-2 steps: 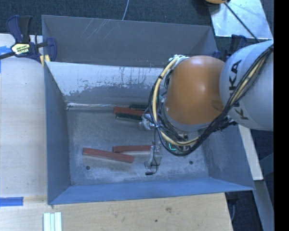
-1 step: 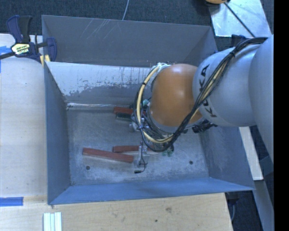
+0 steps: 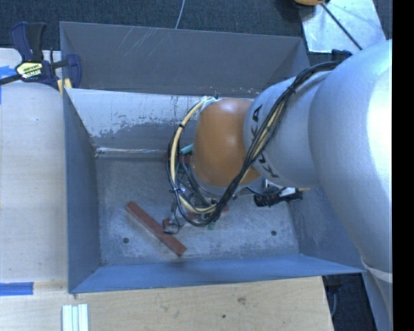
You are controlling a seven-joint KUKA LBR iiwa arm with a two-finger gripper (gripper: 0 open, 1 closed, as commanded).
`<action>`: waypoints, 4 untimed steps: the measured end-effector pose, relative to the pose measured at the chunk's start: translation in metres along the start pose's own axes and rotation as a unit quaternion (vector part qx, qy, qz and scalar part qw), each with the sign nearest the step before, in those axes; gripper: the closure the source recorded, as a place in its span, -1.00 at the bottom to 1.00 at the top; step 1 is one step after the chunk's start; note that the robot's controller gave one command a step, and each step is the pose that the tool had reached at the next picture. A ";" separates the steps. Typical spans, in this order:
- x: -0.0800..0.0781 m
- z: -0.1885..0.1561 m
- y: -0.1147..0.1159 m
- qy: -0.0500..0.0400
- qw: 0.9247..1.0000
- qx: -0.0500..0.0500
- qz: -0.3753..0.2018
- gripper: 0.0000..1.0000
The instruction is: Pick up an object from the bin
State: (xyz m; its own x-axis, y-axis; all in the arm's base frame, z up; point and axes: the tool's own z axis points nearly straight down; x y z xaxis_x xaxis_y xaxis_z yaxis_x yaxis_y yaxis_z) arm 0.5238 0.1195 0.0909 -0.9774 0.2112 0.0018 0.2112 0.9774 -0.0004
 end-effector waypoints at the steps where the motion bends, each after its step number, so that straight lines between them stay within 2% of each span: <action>1: 0.000 0.000 0.000 0.000 1.000 0.000 0.000 1.00; 2: 0.041 0.019 0.022 -0.005 0.999 -0.002 -0.033 -1.00; 3: 0.043 0.021 0.022 -0.003 0.999 -0.001 -0.033 1.00; 4: 0.043 0.021 0.022 -0.003 0.999 -0.001 -0.033 1.00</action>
Offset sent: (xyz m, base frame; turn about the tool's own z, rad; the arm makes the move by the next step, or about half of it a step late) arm -0.0384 0.0306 -0.0209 -0.0669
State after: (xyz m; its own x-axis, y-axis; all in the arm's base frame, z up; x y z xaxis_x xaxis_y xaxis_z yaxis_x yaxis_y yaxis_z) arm 0.4863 0.1497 0.0700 -0.9892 0.1468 -0.0039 0.1468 0.9892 0.0016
